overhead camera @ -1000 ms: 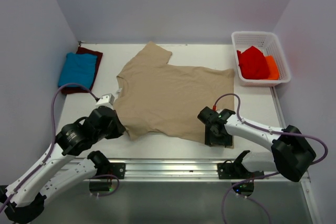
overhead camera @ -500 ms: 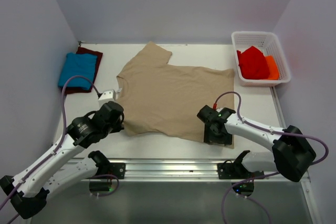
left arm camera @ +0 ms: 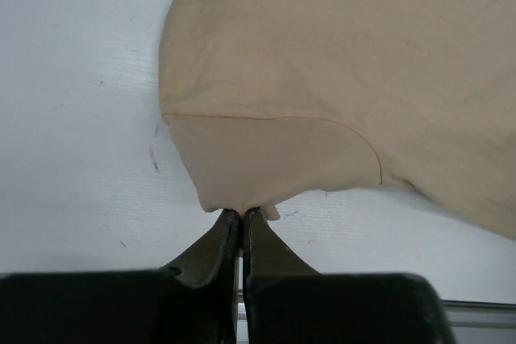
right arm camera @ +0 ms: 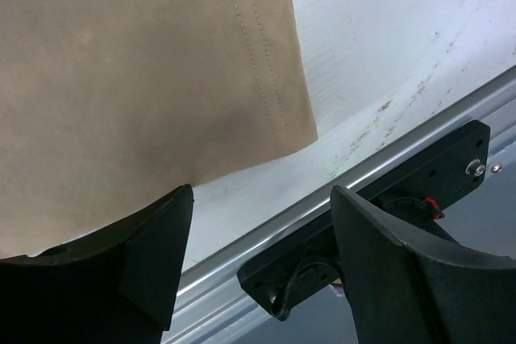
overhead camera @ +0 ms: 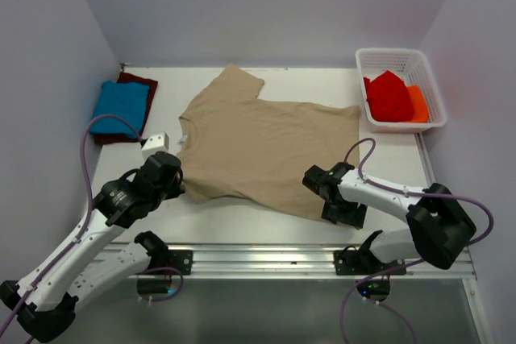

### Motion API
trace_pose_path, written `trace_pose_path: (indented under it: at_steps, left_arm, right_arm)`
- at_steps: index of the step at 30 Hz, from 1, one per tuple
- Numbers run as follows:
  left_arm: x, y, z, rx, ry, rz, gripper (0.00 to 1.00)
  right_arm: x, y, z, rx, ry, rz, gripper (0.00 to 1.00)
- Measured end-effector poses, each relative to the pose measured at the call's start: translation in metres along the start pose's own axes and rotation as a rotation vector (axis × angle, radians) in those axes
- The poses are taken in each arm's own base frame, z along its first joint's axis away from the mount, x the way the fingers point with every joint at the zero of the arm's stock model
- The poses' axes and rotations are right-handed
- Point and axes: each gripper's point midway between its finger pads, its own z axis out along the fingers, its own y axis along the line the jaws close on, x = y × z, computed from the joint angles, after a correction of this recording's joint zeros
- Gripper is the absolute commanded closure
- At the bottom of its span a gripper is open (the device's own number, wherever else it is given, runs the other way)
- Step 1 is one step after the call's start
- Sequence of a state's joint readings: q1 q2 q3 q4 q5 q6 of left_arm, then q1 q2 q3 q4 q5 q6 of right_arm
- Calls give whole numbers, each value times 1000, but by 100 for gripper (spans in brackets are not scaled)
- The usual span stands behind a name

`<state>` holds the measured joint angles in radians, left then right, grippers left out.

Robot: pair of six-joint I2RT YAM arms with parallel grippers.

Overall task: Fold and stack the t-shirts
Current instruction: Flatten the tshirt out, then fold the tshirt

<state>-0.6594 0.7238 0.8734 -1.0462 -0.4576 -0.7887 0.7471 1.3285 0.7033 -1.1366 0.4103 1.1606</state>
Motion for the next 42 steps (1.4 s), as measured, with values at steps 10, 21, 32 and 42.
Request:
trace_pose_path:
  at_steps: [10,21,32,42]
  left_arm:
    - [0,5,-6,2,-4,-5,100]
    - [-1,9,-14,4,-8,-11,100]
    - [0,14,-20,-1,-5,-26,100]
    - [1,16,-22,-6,-1,-31,100]
  right_arm:
    - [3,10,11,44,28,-9,39]
    - [-4,24,14,84,38,-59,78]
    - [-9,30,19,87,24,-110,100]
    - [-11,32,18,69,7,-116,100]
